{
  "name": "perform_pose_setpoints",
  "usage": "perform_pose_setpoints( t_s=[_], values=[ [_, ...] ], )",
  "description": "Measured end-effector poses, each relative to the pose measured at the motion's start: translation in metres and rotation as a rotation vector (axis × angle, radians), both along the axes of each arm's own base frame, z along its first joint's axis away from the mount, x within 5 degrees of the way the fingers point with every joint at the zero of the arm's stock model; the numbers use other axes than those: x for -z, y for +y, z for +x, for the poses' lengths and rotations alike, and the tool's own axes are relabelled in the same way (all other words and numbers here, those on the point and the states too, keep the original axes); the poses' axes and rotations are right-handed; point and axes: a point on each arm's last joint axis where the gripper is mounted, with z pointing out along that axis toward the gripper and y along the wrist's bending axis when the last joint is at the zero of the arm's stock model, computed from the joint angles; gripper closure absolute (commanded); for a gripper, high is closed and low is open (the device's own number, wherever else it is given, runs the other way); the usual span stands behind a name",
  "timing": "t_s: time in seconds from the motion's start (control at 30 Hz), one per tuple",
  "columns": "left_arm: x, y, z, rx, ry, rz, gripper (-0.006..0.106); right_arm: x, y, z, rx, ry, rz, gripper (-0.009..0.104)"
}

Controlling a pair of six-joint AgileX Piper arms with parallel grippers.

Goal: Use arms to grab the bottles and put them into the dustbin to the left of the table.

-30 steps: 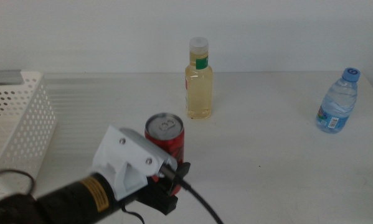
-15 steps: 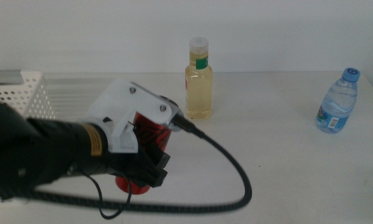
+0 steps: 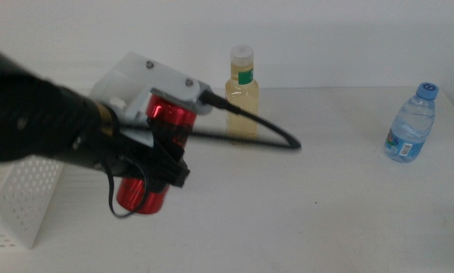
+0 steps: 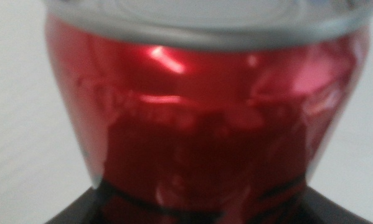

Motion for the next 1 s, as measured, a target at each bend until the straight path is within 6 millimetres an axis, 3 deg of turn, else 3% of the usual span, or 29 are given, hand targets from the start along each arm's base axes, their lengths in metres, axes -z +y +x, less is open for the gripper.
perform_pose_setpoints(
  t_s=[0.23,0.43,0.83,1.0],
  values=[
    [-0.015,0.016,0.023,-0.057,0.091,0.069,0.106,0.0,0.0,0.0,0.0,0.0,0.0,0.028],
    [-0.029,0.048,0.042,-0.115,0.154,0.096,0.106,0.0,0.0,0.0,0.0,0.0,0.0,0.028],
    [-0.059,0.144,0.059,-0.371,0.19,0.066,0.106,0.0,0.0,0.0,0.0,0.0,0.0,0.028],
    [-0.058,0.188,0.06,-0.49,0.199,0.077,0.106,0.0,0.0,0.0,0.0,0.0,0.0,0.028]
  ],
)
